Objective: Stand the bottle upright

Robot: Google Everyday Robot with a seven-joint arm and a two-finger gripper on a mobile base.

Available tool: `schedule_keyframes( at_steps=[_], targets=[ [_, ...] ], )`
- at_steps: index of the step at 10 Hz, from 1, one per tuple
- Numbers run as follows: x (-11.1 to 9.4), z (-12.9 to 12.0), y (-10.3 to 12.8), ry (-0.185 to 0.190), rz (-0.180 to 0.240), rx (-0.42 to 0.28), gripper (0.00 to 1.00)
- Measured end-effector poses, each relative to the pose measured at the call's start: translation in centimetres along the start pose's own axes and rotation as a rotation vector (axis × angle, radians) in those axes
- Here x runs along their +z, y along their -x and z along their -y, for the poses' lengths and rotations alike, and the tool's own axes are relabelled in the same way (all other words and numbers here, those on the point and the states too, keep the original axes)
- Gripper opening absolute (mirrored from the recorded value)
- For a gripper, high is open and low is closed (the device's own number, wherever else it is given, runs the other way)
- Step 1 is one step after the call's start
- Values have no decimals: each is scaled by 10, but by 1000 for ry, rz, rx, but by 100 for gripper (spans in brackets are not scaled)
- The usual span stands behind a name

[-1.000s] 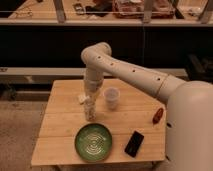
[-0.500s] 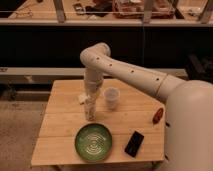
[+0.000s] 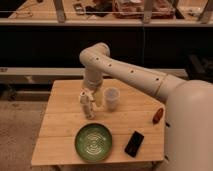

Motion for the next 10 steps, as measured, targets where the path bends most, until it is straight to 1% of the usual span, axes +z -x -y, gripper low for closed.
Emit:
schedule_keyframes(
  at_steps=[1,3,5,6,8,9,10],
  targets=[
    [-1,1,0,-1,3,1,80],
    [-5,1,-1,-11,32,27,80],
    [-15,-1,-16,-40,92,96,80],
    [-20,-6,-29,-56,136,152,80],
    [-23,-14,-44,-73,205,223,80],
    [-24,-16,-49,-79,223,243,80],
    [-23,-15,-46,-76,225,238,80]
  ],
)
